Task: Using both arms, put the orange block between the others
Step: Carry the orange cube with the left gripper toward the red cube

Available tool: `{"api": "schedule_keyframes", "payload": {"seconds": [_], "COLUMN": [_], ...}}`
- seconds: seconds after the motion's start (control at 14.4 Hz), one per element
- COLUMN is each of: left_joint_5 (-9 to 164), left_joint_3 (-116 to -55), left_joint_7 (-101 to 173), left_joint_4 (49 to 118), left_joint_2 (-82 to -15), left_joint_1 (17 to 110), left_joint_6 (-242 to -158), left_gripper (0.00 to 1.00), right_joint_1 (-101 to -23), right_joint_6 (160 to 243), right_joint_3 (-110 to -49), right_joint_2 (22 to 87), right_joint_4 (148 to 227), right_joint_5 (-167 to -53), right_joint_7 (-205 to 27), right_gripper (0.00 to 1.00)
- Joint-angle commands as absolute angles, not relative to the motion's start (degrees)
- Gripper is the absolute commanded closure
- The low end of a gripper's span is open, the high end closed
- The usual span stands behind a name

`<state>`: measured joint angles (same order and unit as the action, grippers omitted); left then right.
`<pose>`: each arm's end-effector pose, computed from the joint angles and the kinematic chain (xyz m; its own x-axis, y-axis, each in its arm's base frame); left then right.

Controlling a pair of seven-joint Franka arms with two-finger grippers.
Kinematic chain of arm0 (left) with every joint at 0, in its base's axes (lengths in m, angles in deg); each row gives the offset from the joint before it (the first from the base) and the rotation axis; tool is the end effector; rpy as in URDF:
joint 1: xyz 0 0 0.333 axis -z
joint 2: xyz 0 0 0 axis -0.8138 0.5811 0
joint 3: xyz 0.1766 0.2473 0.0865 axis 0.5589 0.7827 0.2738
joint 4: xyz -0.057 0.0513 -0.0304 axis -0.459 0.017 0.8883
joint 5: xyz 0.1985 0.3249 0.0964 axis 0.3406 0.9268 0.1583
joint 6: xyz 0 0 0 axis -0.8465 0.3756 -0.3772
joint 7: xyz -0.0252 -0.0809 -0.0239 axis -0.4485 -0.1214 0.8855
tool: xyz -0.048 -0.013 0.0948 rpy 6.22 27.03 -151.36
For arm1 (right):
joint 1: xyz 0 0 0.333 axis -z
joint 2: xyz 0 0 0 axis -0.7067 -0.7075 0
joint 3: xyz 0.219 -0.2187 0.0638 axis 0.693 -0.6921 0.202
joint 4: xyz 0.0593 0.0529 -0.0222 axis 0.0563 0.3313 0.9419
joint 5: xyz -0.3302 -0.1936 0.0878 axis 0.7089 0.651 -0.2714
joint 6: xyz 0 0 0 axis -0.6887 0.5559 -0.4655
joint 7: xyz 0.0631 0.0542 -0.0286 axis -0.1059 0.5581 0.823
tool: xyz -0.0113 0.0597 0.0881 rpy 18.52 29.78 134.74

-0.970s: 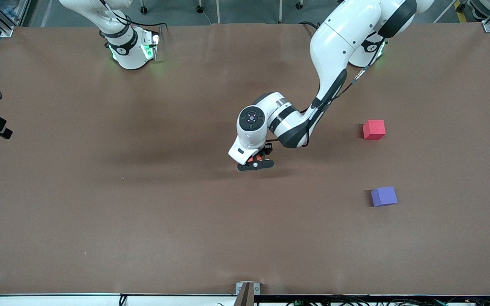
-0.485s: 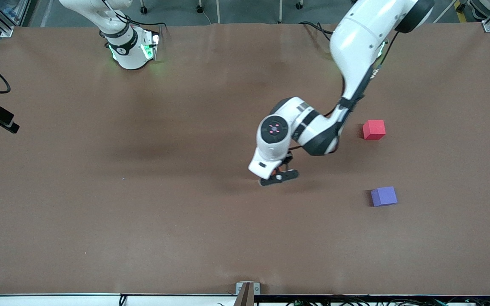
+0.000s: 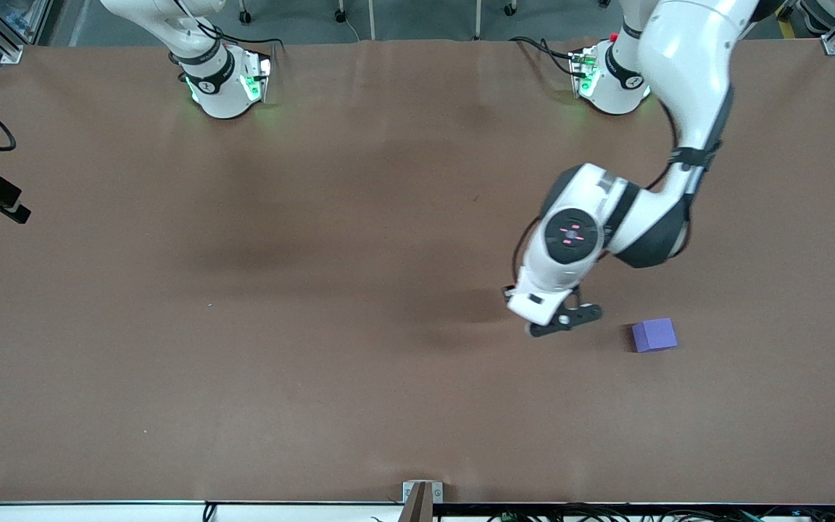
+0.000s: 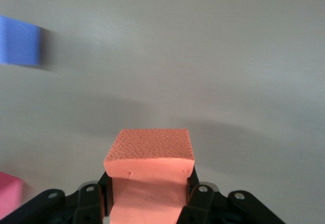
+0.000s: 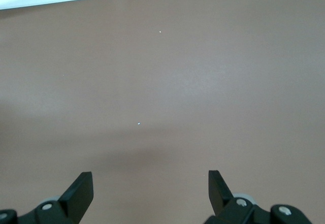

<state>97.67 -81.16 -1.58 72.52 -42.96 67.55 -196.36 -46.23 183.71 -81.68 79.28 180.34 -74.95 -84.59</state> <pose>0.6252 -0.2765 0.3313 0.9704 0.2386 -0.0386 0.2338 -0.9670 -0.1012 0.5592 -0.0594 0.6362 0.9865 -0.1051 0.1257 -0.1014 -0.9942 -0.0356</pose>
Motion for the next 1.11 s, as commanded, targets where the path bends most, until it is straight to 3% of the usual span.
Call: {"api": "schedule_keyframes", "payload": {"seconds": [0.0, 0.42, 1.04], "left_joint_5": [98.2, 98.0, 97.6], "left_joint_3": [-82.0, -82.0, -87.4], "left_joint_7": [6.3, 15.6, 22.8], "left_joint_4": [80.2, 90.5, 108.6], "left_joint_2": [-49.2, -54.8, -57.2], "left_joint_1": [60.9, 52.6, 38.7], "left_joint_6": [-196.9, -199.3, -220.8], "left_gripper": [0.76, 0.76, 0.76], "right_joint_1": [-46.3, -46.4, -42.4], "right_joint_6": [184.1, 184.0, 182.9], "right_joint_3": [-81.6, -81.7, -79.2], "right_joint_2": [80.0, 80.0, 80.0], "right_joint_4": [180.9, 180.9, 180.3], "right_joint_5": [-74.8, -75.1, -74.8], "right_joint_7": [-85.0, -85.0, -85.9], "right_gripper": [0.0, 0.0, 0.0]}}
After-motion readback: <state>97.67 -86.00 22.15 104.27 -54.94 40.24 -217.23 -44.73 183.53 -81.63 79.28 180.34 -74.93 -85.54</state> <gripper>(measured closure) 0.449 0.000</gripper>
